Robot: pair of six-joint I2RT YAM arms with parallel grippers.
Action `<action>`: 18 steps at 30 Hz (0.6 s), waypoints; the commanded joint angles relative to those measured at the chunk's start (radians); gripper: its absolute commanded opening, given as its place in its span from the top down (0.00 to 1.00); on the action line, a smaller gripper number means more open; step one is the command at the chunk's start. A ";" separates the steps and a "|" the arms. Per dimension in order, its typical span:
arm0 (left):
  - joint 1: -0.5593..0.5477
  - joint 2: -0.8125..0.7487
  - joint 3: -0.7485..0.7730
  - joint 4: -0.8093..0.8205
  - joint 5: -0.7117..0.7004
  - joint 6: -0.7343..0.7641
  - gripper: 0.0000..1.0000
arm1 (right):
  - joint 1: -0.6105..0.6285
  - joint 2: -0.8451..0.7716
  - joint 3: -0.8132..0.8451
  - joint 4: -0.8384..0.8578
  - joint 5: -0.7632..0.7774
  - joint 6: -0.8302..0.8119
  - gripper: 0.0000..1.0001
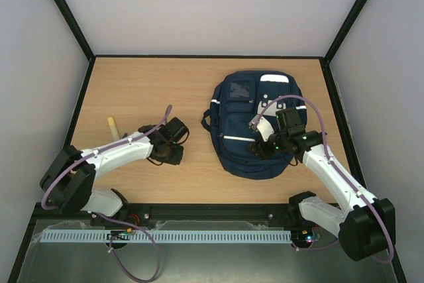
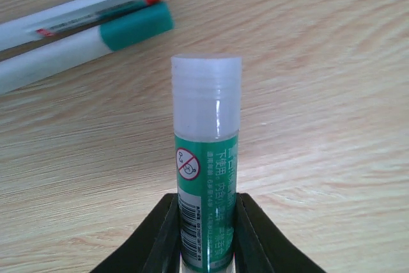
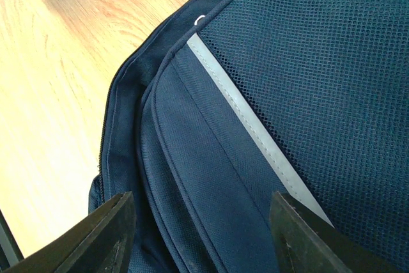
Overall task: Pack the student bag
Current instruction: Pick up the stationery from the center of the board.
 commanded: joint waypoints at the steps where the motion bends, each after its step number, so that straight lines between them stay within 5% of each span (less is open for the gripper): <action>1: -0.059 -0.041 0.037 0.004 0.022 -0.009 0.98 | 0.005 -0.010 -0.015 -0.004 0.021 -0.004 0.42; 7: -0.151 -0.101 0.004 0.098 0.019 -0.028 0.98 | 0.004 -0.040 0.012 -0.053 0.103 -0.047 0.43; 14: -0.234 -0.214 -0.062 0.257 -0.006 -0.022 0.98 | 0.005 0.031 0.069 -0.152 0.239 -0.157 0.59; 18: -0.251 -0.257 -0.080 0.297 -0.027 -0.017 0.98 | 0.007 0.037 0.069 -0.170 0.300 -0.217 0.53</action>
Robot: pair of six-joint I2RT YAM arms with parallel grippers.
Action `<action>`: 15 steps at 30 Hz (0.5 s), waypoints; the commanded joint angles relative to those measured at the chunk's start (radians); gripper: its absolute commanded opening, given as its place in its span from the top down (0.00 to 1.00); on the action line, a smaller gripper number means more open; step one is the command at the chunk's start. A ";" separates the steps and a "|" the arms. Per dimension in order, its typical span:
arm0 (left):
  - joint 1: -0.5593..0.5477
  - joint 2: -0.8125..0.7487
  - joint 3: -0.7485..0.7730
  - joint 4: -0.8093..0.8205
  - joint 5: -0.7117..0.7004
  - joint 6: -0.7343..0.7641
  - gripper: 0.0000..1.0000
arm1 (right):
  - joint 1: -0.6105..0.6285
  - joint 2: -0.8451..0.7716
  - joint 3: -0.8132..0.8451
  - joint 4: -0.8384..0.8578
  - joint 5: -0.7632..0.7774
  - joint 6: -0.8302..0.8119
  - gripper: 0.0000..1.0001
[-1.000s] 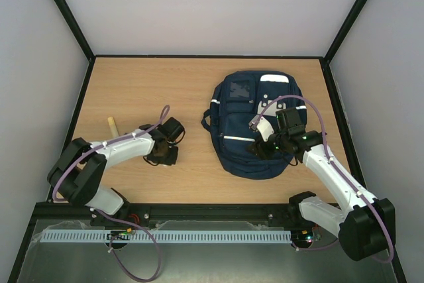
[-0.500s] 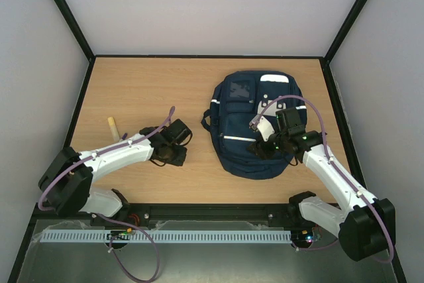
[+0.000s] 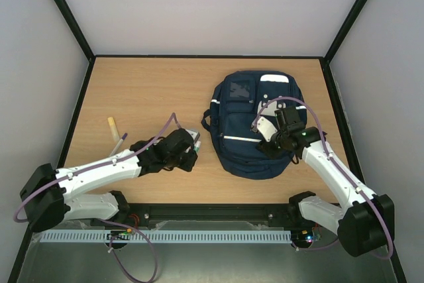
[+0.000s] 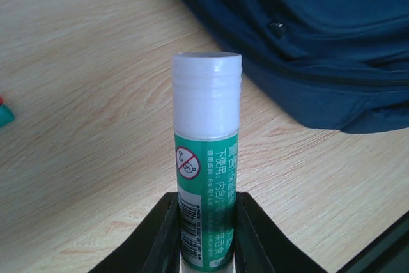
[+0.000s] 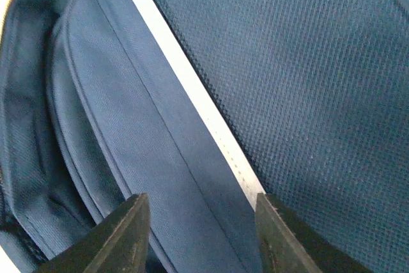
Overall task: Pack the student bag
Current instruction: Pick up the stationery from the center of the board.
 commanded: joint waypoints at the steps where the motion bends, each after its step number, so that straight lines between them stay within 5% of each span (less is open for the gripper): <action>1: -0.015 -0.055 -0.031 0.080 -0.030 0.004 0.98 | 0.006 0.003 0.020 -0.086 0.103 -0.104 0.50; 15: -0.016 -0.102 -0.083 0.109 -0.039 0.013 0.98 | 0.077 0.053 -0.022 -0.060 0.131 -0.162 0.43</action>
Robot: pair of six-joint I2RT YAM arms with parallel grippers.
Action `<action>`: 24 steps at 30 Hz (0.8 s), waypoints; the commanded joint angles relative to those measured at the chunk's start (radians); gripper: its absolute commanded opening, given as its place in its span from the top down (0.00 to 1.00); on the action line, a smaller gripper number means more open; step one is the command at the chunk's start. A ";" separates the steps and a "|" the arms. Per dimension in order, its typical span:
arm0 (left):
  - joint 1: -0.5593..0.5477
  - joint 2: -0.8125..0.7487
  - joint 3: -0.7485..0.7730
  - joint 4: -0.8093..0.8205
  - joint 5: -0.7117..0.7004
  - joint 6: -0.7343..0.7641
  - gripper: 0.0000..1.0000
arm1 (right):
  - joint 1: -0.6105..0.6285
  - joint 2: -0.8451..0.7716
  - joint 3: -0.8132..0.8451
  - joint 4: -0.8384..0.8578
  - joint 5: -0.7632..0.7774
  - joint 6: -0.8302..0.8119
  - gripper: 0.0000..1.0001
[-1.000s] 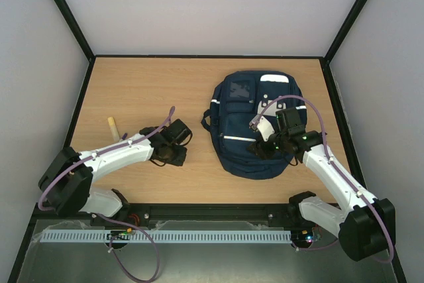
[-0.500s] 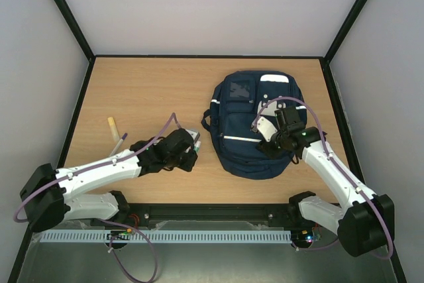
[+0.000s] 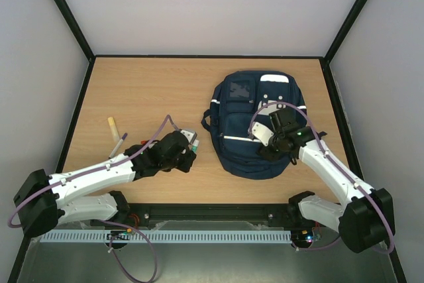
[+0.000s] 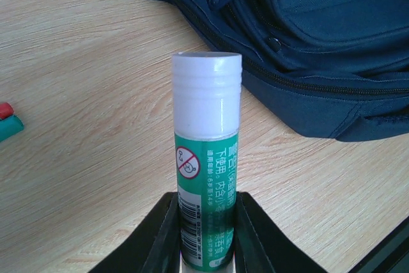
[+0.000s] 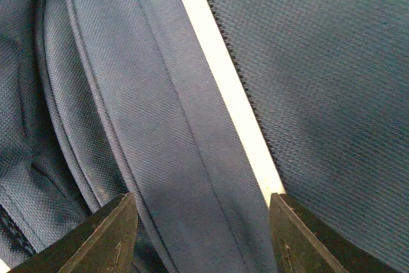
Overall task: Pack the student bag
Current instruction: Pick up the stationery from the center of the board.
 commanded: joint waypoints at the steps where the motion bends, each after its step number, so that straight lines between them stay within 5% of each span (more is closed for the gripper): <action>1: -0.004 -0.013 -0.018 0.033 -0.017 0.003 0.98 | 0.046 0.031 -0.028 -0.008 0.038 -0.014 0.42; 10: -0.005 0.014 -0.021 0.055 -0.012 -0.007 0.98 | 0.112 0.103 -0.079 0.153 0.217 0.056 0.45; 15: -0.005 0.009 -0.024 0.051 -0.016 0.012 0.98 | 0.113 0.091 -0.006 0.157 0.245 0.116 0.88; 19: -0.006 0.009 -0.012 0.057 -0.015 0.042 0.98 | 0.111 0.056 0.101 0.094 0.207 0.134 0.99; 24: -0.014 0.002 -0.001 0.072 -0.006 0.079 0.98 | 0.112 0.056 0.207 0.023 0.179 0.151 0.99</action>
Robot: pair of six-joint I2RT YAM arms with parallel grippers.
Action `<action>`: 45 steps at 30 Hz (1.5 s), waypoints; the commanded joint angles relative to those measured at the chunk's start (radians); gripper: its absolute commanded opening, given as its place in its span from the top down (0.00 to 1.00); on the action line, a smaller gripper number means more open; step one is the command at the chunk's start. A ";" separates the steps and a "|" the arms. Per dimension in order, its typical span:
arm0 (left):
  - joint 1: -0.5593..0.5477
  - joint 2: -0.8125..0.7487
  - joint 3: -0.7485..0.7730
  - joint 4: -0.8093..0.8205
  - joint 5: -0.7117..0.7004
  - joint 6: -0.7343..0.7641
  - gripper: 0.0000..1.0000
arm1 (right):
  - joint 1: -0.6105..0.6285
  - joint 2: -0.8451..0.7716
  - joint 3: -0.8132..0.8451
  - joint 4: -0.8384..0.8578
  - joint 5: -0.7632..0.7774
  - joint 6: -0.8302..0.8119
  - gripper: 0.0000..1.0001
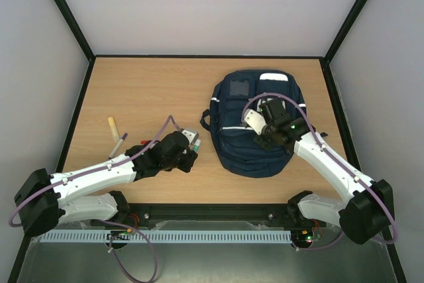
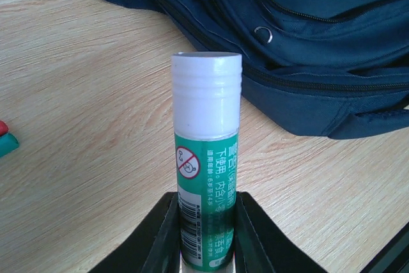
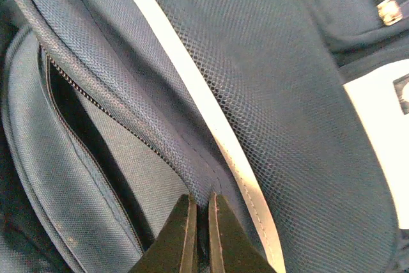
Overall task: Pack the student bag
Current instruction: Pick up the stationery from the center of the board, then place the stationery in the student bag.
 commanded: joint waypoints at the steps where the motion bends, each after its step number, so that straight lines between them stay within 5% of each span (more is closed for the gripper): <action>1: -0.015 -0.008 0.012 0.027 -0.001 0.050 0.98 | -0.005 -0.020 0.109 -0.030 -0.006 0.036 0.99; 19: -0.204 0.071 0.130 0.108 -0.061 0.235 0.98 | -0.005 -0.019 0.229 -0.097 -0.014 0.076 0.99; 27: -0.237 0.286 0.302 0.157 -0.199 0.520 0.98 | -0.005 -0.018 0.309 -0.146 -0.053 0.103 0.99; 35: -0.241 0.387 0.327 0.313 -0.205 0.742 0.97 | -0.005 -0.005 0.374 -0.197 -0.061 0.105 0.99; 45: -0.224 0.578 0.415 0.481 -0.386 1.023 0.98 | -0.005 0.002 0.378 -0.205 -0.113 0.136 0.99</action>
